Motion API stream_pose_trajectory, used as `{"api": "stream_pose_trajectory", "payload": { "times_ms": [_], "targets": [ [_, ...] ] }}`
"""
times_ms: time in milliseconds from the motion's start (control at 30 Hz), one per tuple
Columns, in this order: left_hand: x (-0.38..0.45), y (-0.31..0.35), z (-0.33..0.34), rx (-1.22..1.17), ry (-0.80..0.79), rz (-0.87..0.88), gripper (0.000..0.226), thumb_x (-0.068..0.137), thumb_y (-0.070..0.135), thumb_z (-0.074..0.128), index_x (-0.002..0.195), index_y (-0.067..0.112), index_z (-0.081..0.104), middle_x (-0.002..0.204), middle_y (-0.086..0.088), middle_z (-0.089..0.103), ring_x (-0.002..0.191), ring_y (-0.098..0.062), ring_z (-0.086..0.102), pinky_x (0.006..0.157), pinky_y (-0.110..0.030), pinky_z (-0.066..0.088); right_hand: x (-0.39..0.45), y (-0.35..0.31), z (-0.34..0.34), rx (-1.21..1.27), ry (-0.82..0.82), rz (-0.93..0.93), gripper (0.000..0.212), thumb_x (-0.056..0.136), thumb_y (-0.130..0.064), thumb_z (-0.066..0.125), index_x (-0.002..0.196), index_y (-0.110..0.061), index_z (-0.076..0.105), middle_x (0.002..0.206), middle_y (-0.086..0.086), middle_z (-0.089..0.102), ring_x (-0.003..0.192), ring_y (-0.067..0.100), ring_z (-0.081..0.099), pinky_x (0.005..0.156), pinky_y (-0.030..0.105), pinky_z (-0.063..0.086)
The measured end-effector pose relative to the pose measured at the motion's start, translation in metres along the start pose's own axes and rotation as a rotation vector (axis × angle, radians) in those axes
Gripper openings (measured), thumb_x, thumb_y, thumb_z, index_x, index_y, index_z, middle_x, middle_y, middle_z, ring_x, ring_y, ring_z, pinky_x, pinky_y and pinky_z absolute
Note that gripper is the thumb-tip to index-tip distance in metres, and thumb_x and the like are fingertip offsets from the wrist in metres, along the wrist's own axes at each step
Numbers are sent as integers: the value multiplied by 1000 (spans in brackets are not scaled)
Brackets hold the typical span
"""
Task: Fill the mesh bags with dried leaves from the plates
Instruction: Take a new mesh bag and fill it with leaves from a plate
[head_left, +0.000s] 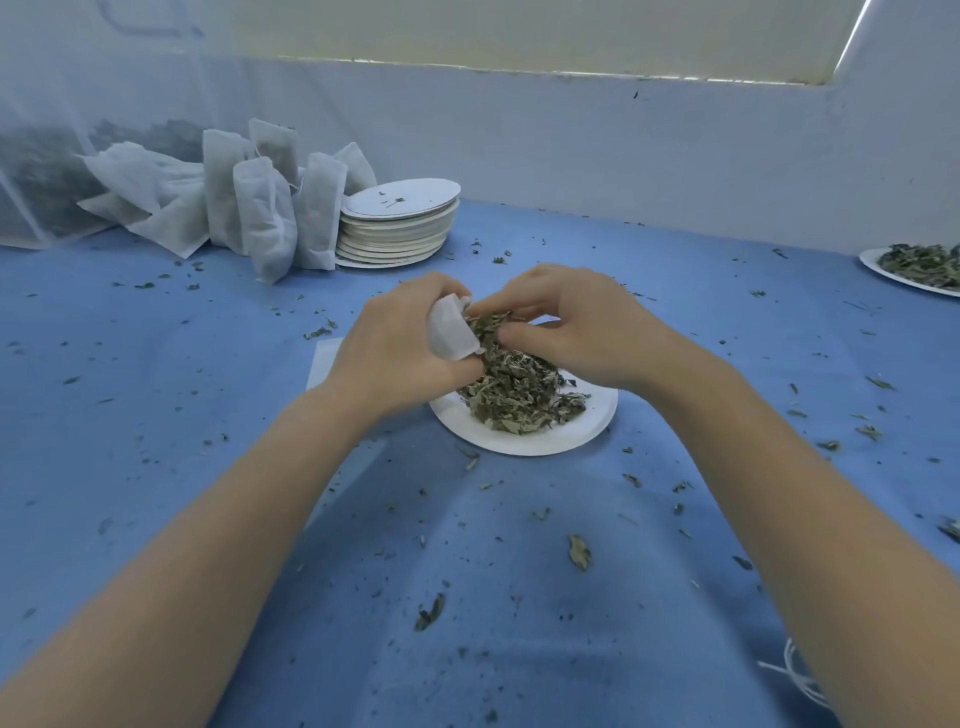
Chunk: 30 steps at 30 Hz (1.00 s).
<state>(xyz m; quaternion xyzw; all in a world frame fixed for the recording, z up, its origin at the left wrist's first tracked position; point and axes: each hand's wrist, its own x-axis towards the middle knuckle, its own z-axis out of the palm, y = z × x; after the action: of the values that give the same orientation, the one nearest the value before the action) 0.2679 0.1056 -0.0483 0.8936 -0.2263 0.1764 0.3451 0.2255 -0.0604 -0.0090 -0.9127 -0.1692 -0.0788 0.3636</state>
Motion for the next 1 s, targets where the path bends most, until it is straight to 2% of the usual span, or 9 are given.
{"api": "stream_pose_trajectory", "payload": {
  "times_ms": [133,233,333,467,567,633,800,867,1000],
  "targets": [
    [0,1,3,31,-31,-3,45,59,30,69,102,29,57,93,14,54,85,-8,47,70,-22,33,1,-1,5,18,60,-5,25,81,-12,69,94,-34,70,90,-12,69,79,-1,62,80,15,47],
    [-2,3,7,31,-40,20,46,62,29,72,106,26,59,93,12,53,85,-9,47,70,-21,32,1,0,12,134,172,-5,24,73,-9,75,82,-26,61,81,-10,72,77,2,66,79,21,52],
    [-2,4,7,-13,-17,32,41,64,25,74,103,24,61,91,13,56,83,-6,48,66,-15,30,0,2,17,215,230,-8,27,73,-9,75,82,-26,56,79,-11,73,76,-2,66,73,14,51],
    [-3,5,4,-69,-10,15,29,64,27,78,83,30,56,73,19,53,69,3,49,61,-5,34,-3,0,14,177,76,1,12,85,-20,64,91,-29,59,77,-17,72,71,-4,61,68,6,43],
    [-4,6,5,-69,-25,36,31,65,30,79,70,33,48,69,14,51,66,5,48,58,-7,34,-4,-1,9,96,-40,-4,23,86,-11,55,96,-31,58,87,-17,72,74,0,61,71,12,46],
    [-4,6,8,-87,-29,28,27,65,31,78,81,25,57,78,11,57,72,0,52,61,-10,37,-4,-3,8,72,-32,-13,30,84,-7,54,102,-31,55,90,-23,70,76,-1,60,70,11,47],
    [-2,7,5,-168,-1,14,65,60,31,81,117,27,51,96,17,57,82,6,52,67,1,34,-2,-2,9,93,92,-23,60,76,-9,72,126,-28,46,98,-25,65,78,-2,62,75,12,49],
    [-2,8,5,-182,18,7,67,61,31,81,119,27,49,96,19,55,81,4,51,68,2,33,0,0,9,141,183,5,52,73,-7,73,117,-26,51,97,-19,67,75,-1,65,72,13,50],
    [-2,8,5,-190,63,-34,56,64,33,80,112,31,53,86,25,54,80,18,47,66,2,34,0,2,8,208,281,38,28,74,-6,74,93,-23,63,84,-6,71,78,7,67,80,20,52]
  ]
}}
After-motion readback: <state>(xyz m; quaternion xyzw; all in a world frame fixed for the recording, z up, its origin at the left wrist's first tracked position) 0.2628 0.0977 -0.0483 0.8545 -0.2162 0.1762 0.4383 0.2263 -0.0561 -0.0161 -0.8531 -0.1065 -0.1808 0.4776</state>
